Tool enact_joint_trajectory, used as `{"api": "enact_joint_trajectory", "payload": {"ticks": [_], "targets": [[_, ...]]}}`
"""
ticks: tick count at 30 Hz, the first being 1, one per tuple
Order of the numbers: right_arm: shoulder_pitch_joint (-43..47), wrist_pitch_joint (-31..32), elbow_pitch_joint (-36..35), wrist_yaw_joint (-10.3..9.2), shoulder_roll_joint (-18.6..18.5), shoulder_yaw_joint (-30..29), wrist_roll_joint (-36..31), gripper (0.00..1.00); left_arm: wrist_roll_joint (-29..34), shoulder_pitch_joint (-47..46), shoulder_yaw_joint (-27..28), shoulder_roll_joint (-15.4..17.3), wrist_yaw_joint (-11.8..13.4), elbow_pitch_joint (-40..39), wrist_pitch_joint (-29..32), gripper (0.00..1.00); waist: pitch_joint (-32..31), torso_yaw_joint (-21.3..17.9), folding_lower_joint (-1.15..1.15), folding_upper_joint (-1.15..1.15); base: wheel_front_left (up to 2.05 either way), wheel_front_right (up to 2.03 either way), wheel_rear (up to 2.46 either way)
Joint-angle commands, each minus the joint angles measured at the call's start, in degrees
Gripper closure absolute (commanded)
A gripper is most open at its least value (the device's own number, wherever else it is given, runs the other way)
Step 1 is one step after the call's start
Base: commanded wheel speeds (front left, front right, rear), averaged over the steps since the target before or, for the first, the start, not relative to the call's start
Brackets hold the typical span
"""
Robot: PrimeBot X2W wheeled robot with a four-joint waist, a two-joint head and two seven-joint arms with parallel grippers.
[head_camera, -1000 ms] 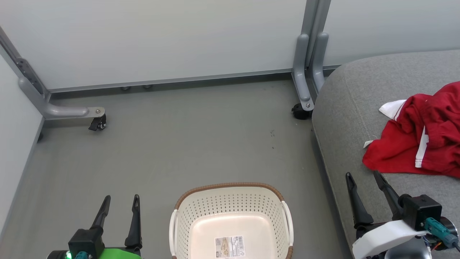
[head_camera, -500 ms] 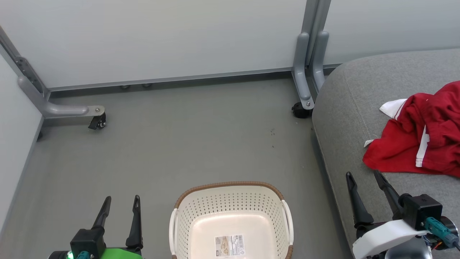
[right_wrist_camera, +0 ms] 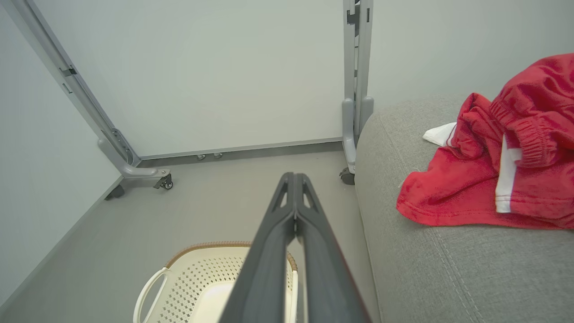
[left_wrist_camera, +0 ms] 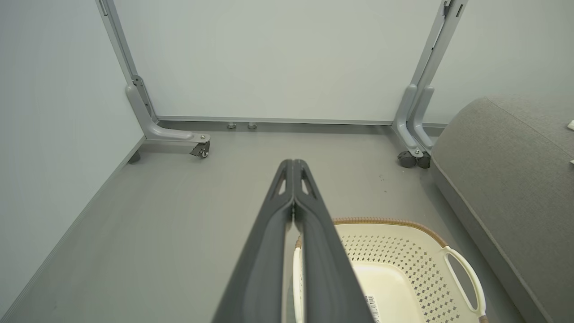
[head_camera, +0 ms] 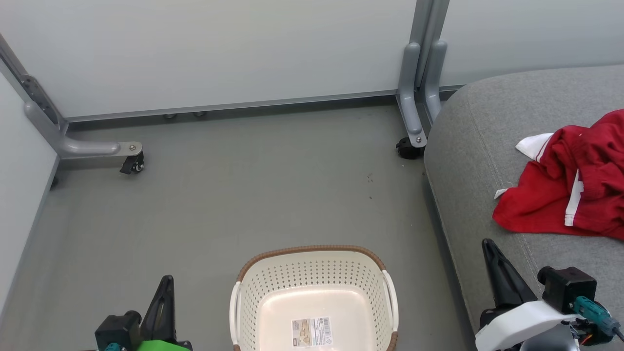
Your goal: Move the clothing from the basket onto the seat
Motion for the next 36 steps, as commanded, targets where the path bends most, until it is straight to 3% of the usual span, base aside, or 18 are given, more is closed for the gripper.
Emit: {"api": "enact_joint_trajectory", "payload": {"ticks": [1, 20, 36], "targets": [[-0.4, -0.1, -0.4, 0.00, -0.3, -0.1, 3.2, 1.00, -2.8, -1.0, 0.9, 0.0, -0.3, -0.6, 0.7, 1.00, 0.0, 0.0, 0.00, 0.00, 0.00, 0.00, 0.00], [-4.3, 0.6, 4.3, -0.01, -1.6, -0.3, 24.4, 1.00, -21.4, -3.2, 4.0, -1.1, -1.7, -1.1, 5.6, 1.00, -0.1, 0.1, 0.00, 0.00, 0.00, 0.00, 0.00], [-6.6, 1.4, 7.3, -0.02, -2.1, -0.8, 38.4, 1.00, -34.0, -4.8, 6.3, -1.9, -2.7, -1.4, 9.0, 1.00, -0.2, 0.1, 0.00, 0.00, 0.00, 0.00, 0.00]]}}
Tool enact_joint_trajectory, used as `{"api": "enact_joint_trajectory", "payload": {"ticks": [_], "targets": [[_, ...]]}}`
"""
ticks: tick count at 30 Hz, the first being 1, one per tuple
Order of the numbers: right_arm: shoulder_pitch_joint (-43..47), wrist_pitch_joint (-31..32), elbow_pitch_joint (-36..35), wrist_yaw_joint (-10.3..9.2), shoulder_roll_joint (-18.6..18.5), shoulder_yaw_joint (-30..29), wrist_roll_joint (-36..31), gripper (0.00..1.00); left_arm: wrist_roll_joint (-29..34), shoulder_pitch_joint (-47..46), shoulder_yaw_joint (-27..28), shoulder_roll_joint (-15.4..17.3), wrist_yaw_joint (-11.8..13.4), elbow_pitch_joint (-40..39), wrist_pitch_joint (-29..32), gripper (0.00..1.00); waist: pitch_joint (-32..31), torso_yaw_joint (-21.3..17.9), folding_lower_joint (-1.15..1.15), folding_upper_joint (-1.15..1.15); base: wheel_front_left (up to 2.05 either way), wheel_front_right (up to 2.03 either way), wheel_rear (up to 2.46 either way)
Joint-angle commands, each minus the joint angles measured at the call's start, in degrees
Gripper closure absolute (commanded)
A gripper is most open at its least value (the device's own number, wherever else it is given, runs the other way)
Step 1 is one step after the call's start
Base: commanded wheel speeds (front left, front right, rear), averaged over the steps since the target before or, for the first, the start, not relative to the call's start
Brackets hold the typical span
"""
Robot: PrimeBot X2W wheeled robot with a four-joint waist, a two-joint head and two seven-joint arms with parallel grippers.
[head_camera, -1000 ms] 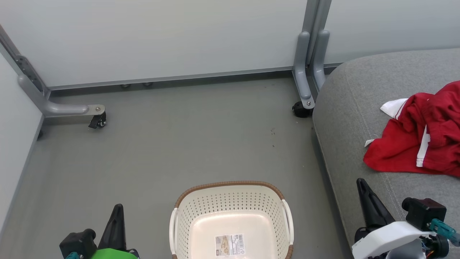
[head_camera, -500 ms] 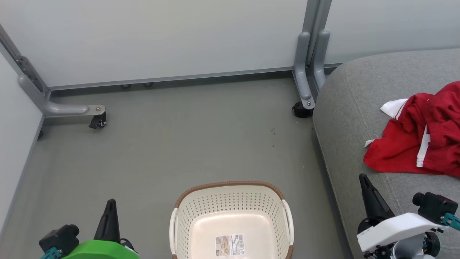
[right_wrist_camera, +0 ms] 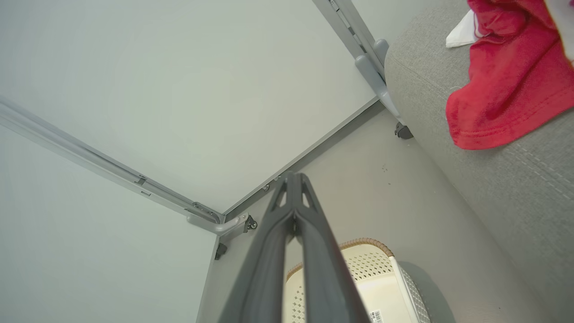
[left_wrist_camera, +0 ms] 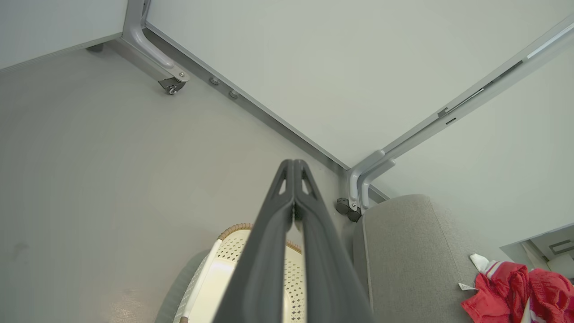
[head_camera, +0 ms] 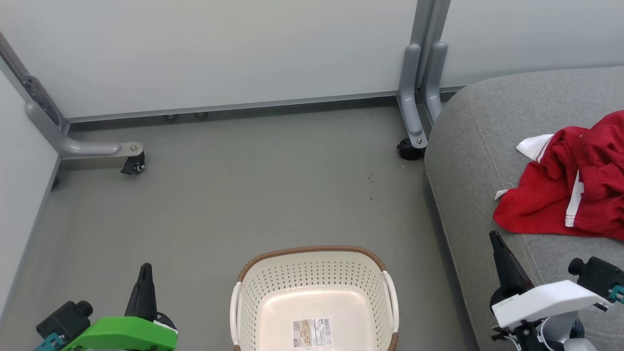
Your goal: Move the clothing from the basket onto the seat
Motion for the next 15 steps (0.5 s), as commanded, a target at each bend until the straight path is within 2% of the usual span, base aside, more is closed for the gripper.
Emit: {"api": "enact_joint_trajectory", "payload": {"ticks": [1, 15], "targets": [[-1.7, 0.2, -0.2, -0.01, -0.4, -0.3, 2.2, 1.00, -2.1, -1.8, 0.7, 0.0, -0.3, -0.7, 0.4, 1.00, 0.0, 0.0, 0.00, 0.00, 0.00, 0.00, 0.00], [-3.4, 1.0, 2.2, -0.01, -0.6, -0.9, 12.9, 1.00, -11.9, -3.1, 2.5, -0.6, -1.1, -0.9, 3.2, 1.00, -0.1, 0.1, 0.00, 0.00, 0.00, 0.00, 0.00]]}}
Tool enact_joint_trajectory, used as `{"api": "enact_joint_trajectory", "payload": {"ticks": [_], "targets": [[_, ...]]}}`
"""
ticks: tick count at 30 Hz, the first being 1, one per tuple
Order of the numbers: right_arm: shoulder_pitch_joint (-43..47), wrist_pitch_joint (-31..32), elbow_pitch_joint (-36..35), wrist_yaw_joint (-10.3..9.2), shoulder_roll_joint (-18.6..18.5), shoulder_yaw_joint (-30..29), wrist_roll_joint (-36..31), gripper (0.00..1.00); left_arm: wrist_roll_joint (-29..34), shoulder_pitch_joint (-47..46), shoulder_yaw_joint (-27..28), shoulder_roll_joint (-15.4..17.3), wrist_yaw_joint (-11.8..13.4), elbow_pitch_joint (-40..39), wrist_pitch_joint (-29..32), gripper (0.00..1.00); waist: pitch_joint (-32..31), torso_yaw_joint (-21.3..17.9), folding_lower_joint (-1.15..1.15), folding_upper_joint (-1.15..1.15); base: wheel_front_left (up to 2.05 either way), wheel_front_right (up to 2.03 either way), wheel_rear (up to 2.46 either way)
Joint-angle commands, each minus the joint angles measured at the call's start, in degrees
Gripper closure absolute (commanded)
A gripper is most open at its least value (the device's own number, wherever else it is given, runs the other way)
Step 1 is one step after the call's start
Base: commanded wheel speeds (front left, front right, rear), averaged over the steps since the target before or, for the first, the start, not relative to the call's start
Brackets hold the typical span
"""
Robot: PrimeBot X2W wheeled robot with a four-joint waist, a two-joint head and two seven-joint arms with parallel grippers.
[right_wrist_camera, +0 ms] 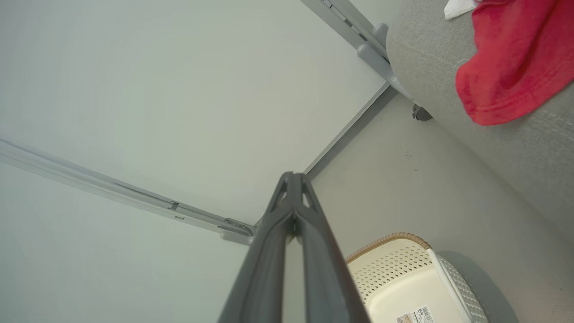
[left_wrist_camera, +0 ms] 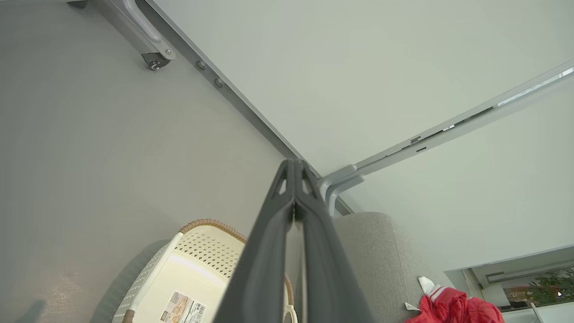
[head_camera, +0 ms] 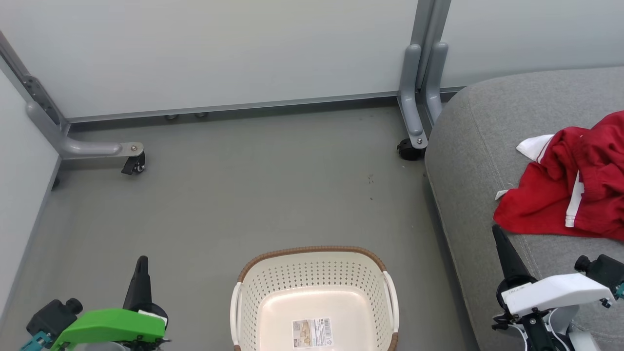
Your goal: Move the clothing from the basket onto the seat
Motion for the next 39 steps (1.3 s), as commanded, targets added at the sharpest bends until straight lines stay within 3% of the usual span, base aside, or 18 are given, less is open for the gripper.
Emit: {"api": "enact_joint_trajectory", "payload": {"ticks": [1, 39], "targets": [[-1.3, 0.3, -0.1, 0.03, -0.4, -0.2, 1.9, 1.00, -1.8, -1.8, 0.7, 0.1, -0.4, -0.7, 0.4, 1.00, 0.0, 0.0, 0.00, 0.00, 0.00, 0.00, 0.00], [-5.0, 2.3, 4.8, 0.02, -0.4, -2.2, 22.8, 1.00, -21.5, -4.1, 4.2, -1.1, -1.9, -1.0, 5.9, 1.00, -0.2, 0.1, 0.00, 0.00, 0.00, 0.00, 0.00]]}}
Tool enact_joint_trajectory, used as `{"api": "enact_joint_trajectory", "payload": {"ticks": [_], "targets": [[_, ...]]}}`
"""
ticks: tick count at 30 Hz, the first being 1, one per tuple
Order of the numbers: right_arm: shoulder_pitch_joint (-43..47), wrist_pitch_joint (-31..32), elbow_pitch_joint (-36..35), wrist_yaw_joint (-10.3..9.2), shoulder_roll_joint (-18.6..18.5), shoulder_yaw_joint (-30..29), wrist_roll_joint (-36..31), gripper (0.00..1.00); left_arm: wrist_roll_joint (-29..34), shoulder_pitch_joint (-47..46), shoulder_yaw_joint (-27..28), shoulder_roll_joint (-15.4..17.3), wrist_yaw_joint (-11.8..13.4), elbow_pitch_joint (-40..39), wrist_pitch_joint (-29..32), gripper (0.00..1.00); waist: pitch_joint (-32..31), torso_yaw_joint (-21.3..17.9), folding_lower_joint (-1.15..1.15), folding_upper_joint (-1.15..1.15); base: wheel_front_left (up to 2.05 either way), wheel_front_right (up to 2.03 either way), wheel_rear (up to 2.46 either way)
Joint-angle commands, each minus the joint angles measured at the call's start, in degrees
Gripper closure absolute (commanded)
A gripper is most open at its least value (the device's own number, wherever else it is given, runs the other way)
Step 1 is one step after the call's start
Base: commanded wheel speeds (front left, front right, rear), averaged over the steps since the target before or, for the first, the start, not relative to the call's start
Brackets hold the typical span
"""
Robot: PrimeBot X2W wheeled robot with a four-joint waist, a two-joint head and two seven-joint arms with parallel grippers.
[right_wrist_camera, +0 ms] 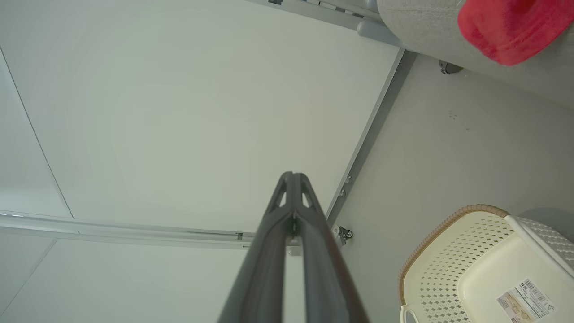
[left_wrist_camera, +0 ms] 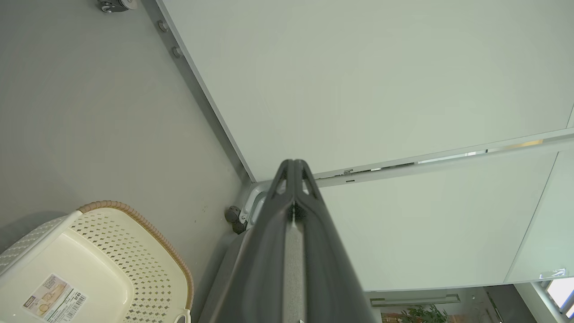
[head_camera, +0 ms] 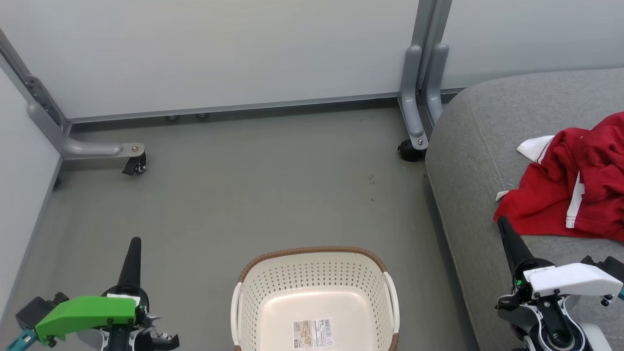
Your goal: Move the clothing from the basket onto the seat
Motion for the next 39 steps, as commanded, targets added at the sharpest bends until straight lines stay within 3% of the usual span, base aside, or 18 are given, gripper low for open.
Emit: {"api": "enact_joint_trajectory", "payload": {"ticks": [1, 32, 39], "targets": [[-1.2, 0.3, 0.1, 0.03, -0.3, -0.2, 1.3, 1.00, -1.3, -1.1, 0.5, 0.0, -0.4, -0.5, 0.4, 1.00, 0.0, 0.0, 0.00, 0.00, 0.00, 0.00, 0.00], [-3.3, 1.9, 3.2, 0.02, 0.0, -1.8, 13.9, 1.00, -13.4, -2.6, 2.6, -0.7, -1.4, -0.5, 3.8, 1.00, -0.1, 0.1, 0.00, 0.00, 0.00, 0.00, 0.00], [-3.2, 1.9, 3.2, 0.02, 0.2, -1.9, 13.5, 1.00, -13.3, -2.5, 2.6, -0.7, -1.3, -0.5, 3.8, 1.00, -0.1, 0.1, 0.00, 0.00, 0.00, 0.00, 0.00]]}}
